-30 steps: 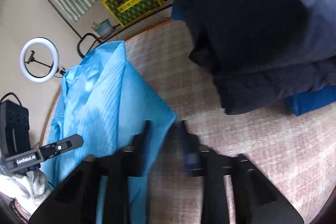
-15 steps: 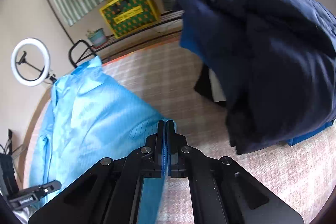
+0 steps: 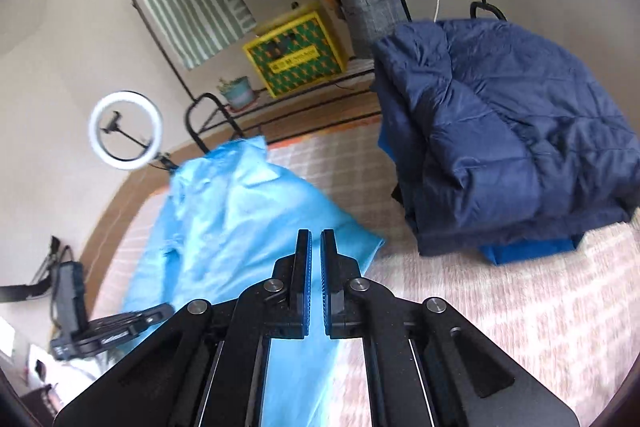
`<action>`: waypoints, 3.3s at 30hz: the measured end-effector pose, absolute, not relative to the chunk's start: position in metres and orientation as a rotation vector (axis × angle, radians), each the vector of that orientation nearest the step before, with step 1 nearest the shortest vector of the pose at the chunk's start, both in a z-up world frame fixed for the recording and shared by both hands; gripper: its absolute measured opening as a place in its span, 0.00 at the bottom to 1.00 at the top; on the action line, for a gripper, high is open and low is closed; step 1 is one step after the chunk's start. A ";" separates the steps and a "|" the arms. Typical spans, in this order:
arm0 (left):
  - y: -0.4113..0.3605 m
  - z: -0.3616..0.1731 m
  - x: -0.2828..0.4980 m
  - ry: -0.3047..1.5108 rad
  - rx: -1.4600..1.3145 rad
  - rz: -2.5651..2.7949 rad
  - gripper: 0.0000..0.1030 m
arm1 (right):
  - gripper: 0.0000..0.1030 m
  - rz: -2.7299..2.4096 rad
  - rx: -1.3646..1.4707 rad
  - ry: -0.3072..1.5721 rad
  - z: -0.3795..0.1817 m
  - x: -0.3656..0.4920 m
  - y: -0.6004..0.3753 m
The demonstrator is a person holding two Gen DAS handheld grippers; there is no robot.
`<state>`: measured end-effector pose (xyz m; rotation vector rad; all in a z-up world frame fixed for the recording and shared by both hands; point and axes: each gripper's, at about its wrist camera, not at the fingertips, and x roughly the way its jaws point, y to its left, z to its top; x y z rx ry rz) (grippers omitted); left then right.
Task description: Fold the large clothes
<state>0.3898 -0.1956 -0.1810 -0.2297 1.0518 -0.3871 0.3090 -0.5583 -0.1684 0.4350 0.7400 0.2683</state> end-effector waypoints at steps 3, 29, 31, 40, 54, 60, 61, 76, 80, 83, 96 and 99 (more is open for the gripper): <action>-0.189 -0.152 0.356 1.006 -0.207 -0.428 0.08 | 0.03 0.302 0.420 0.729 -0.145 0.264 -0.556; -0.195 -0.233 0.152 1.125 -0.231 -0.658 0.13 | 0.25 0.415 0.441 1.117 -0.266 0.144 -0.479; -0.203 -0.236 0.150 1.114 -0.207 -0.659 0.13 | 0.25 0.413 0.443 1.135 -0.273 0.146 -0.478; -0.229 -0.241 0.149 1.073 -0.171 -0.672 0.13 | 0.00 0.386 0.448 1.092 -0.270 0.153 -0.484; -0.240 -0.239 0.149 1.060 -0.148 -0.672 0.13 | 0.35 0.470 0.600 1.135 -0.280 0.154 -0.492; -0.243 -0.240 0.150 1.057 -0.137 -0.667 0.13 | 0.02 0.469 0.603 1.147 -0.291 0.162 -0.485; -0.244 -0.239 0.150 1.057 -0.134 -0.665 0.13 | 0.01 0.453 0.581 1.134 -0.287 0.162 -0.484; -0.260 -0.227 0.137 1.007 -0.063 -0.671 0.27 | 0.04 0.412 0.508 1.030 -0.252 0.148 -0.509; -0.270 -0.215 0.119 0.942 -0.016 -0.677 0.30 | 0.10 0.364 0.463 0.883 -0.218 0.126 -0.529; -0.290 -0.215 0.109 0.923 0.058 -0.705 0.30 | 0.28 0.307 0.467 0.751 -0.201 0.108 -0.546; -0.369 -0.249 0.084 0.859 0.439 -0.605 0.59 | 0.29 0.264 0.576 0.675 -0.192 0.090 -0.598; -0.376 -0.253 0.084 0.831 0.496 -0.565 0.57 | 0.29 0.268 0.573 0.678 -0.191 0.090 -0.600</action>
